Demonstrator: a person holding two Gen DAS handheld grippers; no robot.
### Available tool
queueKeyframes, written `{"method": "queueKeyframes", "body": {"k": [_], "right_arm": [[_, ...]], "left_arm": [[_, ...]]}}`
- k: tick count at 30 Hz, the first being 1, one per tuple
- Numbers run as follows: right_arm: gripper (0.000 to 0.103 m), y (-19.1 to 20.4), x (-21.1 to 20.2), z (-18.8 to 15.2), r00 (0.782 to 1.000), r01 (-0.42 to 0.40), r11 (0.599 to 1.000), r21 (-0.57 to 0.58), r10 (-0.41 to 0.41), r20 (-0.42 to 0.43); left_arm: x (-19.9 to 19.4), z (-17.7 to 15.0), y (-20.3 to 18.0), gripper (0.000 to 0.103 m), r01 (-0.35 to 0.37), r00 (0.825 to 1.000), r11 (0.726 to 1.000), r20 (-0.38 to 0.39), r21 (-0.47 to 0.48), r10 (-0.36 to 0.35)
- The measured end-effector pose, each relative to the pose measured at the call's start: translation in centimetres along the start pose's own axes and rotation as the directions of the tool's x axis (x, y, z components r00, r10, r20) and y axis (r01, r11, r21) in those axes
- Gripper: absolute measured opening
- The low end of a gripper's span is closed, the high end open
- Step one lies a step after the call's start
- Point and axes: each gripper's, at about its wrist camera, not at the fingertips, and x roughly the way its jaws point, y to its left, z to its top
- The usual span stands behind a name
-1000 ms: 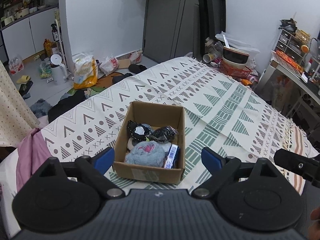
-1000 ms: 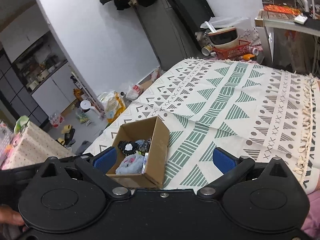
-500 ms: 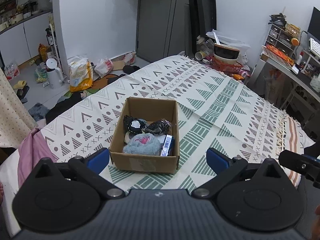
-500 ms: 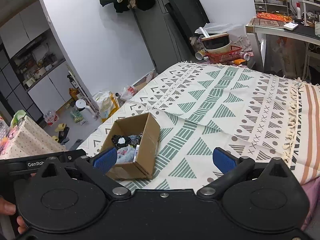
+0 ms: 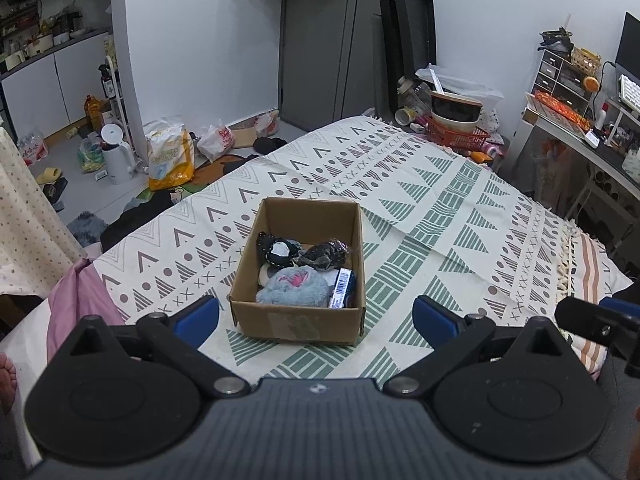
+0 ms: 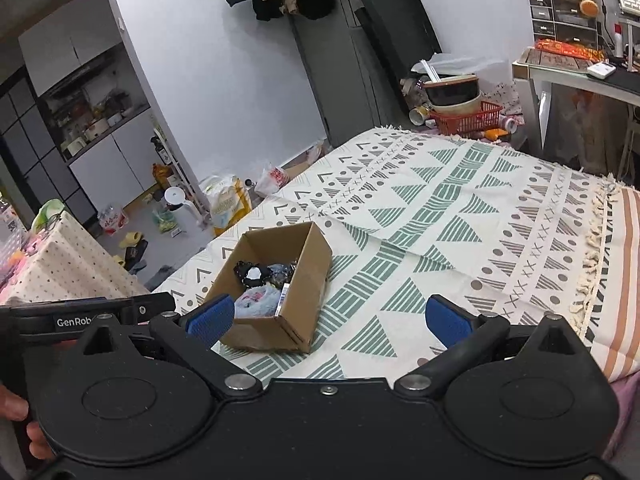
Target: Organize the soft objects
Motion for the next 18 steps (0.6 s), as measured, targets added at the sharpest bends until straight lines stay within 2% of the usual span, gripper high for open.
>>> {"method": "queueKeyframes", "body": {"k": [18], "right_arm": [[0.103, 0.39, 0.14, 0.07, 1.000, 0.010, 1.000, -0.007, -0.010, -0.013]], "left_arm": [[-0.48, 0.12, 0.86, 0.102, 0.027, 1.000, 0.999, -0.015, -0.021, -0.028]]}}
